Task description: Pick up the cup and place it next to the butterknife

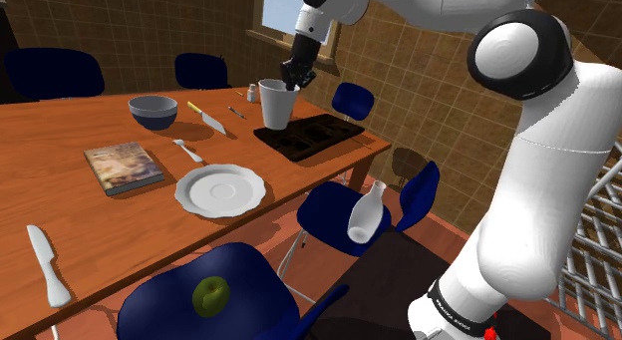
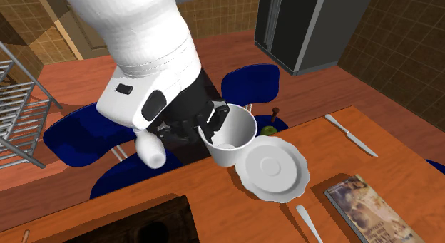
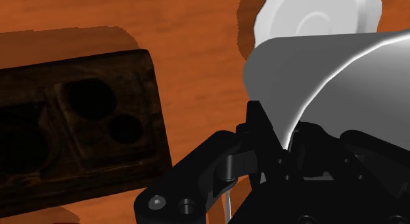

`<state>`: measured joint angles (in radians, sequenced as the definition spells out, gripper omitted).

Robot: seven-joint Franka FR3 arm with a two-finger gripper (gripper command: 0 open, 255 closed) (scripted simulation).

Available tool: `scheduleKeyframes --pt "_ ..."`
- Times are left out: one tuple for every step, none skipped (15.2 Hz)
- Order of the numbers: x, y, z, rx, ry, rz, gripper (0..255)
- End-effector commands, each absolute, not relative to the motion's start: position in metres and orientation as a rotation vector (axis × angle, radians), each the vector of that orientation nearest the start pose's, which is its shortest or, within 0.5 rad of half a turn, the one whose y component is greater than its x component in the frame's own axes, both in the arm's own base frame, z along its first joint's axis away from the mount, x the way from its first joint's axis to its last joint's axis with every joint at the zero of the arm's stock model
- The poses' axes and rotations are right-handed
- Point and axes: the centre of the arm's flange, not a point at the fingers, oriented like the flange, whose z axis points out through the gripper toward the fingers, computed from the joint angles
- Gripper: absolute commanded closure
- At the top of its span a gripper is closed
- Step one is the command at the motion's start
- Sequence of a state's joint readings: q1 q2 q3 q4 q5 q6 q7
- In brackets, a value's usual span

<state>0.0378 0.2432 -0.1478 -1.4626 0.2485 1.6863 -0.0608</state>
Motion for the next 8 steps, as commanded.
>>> scheduleKeyframes --pt "0.634 -0.012 0.54 -2.928 0.112 -0.002 255" --pt "0.634 0.001 0.536 -2.928 0.112 -0.002 255" --pt "0.635 0.014 0.533 -2.928 0.112 -0.002 255" --pt "0.635 0.027 0.53 -2.928 0.112 -0.002 255" --pt "0.636 0.039 0.526 -2.928 0.112 -0.002 255" --pt "0.636 0.052 0.523 -2.928 0.112 -0.002 255" --pt "0.637 0.065 0.52 -2.928 0.112 -0.002 255" --pt "0.637 0.078 0.516 -2.928 0.112 -0.002 255"
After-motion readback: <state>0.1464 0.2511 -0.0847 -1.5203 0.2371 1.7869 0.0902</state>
